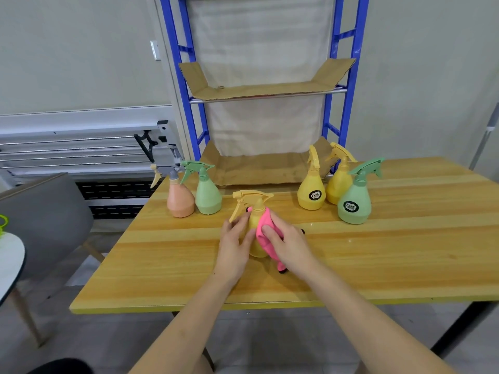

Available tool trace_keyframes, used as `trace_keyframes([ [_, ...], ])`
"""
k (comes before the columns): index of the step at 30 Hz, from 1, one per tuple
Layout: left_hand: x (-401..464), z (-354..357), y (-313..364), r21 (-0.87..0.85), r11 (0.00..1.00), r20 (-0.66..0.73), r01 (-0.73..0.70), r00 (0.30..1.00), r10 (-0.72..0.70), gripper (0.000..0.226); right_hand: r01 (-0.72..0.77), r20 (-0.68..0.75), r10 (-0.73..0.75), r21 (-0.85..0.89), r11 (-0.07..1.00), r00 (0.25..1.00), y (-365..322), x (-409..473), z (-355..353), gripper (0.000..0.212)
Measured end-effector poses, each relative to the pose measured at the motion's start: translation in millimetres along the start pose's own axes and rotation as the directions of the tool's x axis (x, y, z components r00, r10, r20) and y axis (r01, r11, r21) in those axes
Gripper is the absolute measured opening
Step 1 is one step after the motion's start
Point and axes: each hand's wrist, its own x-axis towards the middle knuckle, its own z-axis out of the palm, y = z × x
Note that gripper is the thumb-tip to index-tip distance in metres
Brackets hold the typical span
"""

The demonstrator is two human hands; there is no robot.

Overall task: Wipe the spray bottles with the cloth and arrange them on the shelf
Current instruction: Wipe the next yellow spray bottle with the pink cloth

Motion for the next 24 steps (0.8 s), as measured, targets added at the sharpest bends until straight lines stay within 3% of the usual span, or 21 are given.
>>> trace_keyframes([
  [5,2.9,3.4,-4.4,0.091,0.996,-0.01,-0.002,1.0,0.003,0.05,-0.031,0.048,0.034,-0.06,0.998,0.998,3.2,0.8,-3.6,0.052],
  [11,-0.6,7.0,5.6,0.086,0.995,-0.03,0.05,0.998,-0.047,0.062,-0.068,0.081,0.078,-0.115,0.991,0.994,2.2,-7.9,-7.1,0.054],
  [17,-1.9,7.0,11.6,0.036,0.997,-0.076,0.063,0.995,-0.06,0.042,-0.095,0.065,0.108,-0.171,0.981,0.992,4.4,-15.3,-8.4,0.06],
  [24,-0.3,-3.8,10.3,0.091,0.995,-0.004,0.041,0.999,-0.041,0.039,-0.144,0.064,0.156,-0.162,0.976,0.986,6.8,-30.5,-9.4,0.06],
])
